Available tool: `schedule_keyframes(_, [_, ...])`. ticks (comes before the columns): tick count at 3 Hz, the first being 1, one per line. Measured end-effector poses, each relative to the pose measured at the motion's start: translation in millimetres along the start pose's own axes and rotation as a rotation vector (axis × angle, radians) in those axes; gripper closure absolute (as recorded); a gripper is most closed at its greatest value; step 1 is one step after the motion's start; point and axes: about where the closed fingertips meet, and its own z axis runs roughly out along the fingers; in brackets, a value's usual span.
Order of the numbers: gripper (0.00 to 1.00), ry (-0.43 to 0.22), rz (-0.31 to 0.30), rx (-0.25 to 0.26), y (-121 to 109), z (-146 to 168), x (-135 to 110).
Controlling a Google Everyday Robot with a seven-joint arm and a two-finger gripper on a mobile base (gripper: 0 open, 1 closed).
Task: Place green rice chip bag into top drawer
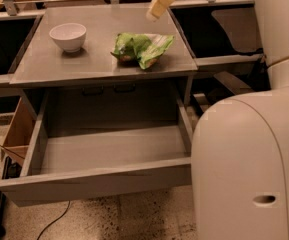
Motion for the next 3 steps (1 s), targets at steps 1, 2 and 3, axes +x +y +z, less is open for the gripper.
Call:
schedule_keyframes(1, [0.0,0.001,0.118,-0.007,0,26,-13])
schedule_keyframes(2, [0.0,0.001,0.118,-0.007,0,26,-13])
schedule_keyframes(3, [0.0,0.021,0.154,-0.088,15,68,-5])
